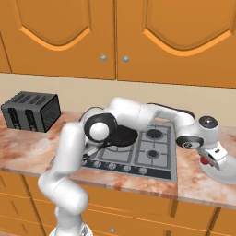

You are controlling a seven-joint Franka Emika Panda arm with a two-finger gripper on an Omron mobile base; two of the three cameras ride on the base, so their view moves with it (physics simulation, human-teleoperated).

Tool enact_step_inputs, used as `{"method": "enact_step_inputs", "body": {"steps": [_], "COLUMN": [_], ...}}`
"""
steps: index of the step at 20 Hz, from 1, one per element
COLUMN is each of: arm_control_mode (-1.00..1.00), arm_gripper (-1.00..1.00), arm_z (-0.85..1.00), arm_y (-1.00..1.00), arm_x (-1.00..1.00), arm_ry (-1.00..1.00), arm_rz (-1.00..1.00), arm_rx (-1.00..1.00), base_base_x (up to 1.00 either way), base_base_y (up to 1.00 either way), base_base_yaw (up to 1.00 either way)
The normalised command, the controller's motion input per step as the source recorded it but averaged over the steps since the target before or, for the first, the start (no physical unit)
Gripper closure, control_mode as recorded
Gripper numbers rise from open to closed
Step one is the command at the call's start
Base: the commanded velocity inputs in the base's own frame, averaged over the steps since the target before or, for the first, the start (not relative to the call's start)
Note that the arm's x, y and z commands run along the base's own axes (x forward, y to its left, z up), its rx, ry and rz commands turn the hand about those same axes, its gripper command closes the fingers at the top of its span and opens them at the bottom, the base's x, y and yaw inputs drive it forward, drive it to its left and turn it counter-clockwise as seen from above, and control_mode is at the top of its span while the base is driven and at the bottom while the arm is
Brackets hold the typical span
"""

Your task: Place the steak on the plate and place the lemon on the same plate.

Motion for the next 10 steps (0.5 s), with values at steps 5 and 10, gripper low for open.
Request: {"method": "enact_step_inputs", "body": {"steps": [5,10], "arm_control_mode": [-1.00,-1.00], "arm_gripper": [1.00,1.00], "arm_z": [-0.13,-0.15], "arm_y": [-0.28,-0.03], "arm_x": [0.27,0.30], "arm_ry": [0.00,0.02], "arm_rz": [0.00,0.00], "arm_rx": [0.08,0.04], "base_base_x": [0.00,0.00], "base_base_y": [0.00,0.00], "base_base_yaw": [0.00,0.00]}}
